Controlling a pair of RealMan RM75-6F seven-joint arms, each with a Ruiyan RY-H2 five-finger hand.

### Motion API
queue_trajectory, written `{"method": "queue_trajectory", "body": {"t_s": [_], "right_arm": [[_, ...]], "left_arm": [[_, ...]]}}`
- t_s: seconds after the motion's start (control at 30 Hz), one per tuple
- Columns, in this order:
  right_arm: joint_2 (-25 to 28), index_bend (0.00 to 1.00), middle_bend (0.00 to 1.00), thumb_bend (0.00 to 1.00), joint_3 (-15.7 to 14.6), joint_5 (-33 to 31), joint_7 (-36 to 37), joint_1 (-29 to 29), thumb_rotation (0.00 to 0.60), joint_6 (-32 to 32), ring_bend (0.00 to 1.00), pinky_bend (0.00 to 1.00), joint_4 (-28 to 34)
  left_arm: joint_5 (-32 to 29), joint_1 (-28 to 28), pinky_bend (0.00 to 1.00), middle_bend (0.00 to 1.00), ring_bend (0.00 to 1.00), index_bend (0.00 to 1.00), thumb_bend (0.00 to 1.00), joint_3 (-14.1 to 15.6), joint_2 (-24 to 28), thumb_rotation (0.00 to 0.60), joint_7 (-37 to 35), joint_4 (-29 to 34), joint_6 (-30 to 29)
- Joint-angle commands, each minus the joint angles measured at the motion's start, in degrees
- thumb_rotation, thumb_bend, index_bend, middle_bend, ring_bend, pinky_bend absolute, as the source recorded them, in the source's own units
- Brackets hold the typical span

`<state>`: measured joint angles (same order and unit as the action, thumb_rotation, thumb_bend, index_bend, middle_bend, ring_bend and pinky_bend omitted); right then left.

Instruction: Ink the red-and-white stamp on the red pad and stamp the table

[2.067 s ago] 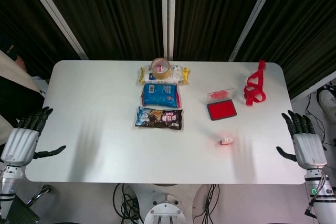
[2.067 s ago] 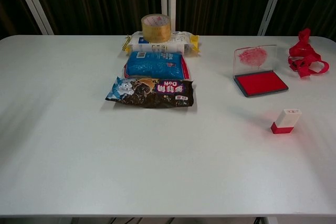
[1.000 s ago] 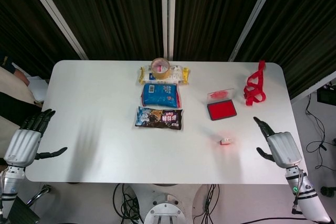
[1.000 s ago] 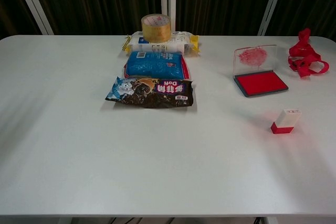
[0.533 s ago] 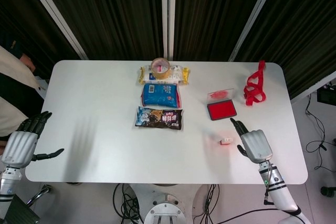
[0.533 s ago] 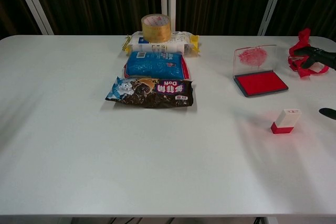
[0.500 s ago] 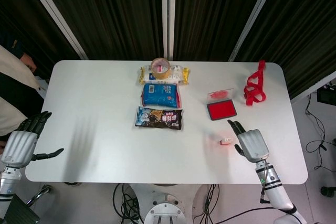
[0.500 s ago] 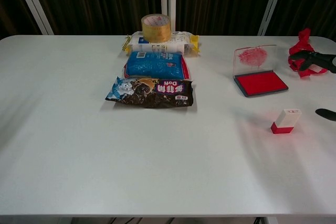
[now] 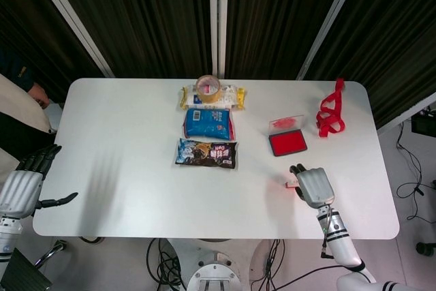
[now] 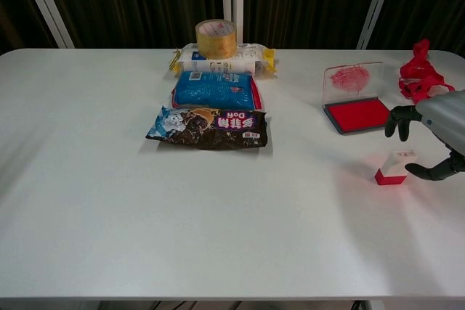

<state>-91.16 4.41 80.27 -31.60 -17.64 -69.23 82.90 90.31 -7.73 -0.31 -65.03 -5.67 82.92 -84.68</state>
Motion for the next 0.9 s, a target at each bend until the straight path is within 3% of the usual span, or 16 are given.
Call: {"method": "queue_trajectory", "body": {"t_s": [0.03, 0.9], "right_arm": [[-0.2, 0.4, 0.41, 0.19, -0.2, -0.3, -0.1, 0.0, 0.6, -0.2, 0.85, 1.0, -0.3], [-2.7, 0.45, 0.46, 0.26, -0.8, -2.4, 1.0, -1.8, 0.6, 1.6, 0.85, 1.0, -4.3]], "left_arm": [[0.0, 0.0, 0.19, 0.08, 0.11, 0.03, 0.01, 0.0, 0.0, 0.287, -0.1, -0.1, 0.1], [-0.6, -0.1, 0.19, 0.08, 0.11, 0.03, 0.01, 0.0, 0.0, 0.323, -0.1, -0.1, 0.8]]}}
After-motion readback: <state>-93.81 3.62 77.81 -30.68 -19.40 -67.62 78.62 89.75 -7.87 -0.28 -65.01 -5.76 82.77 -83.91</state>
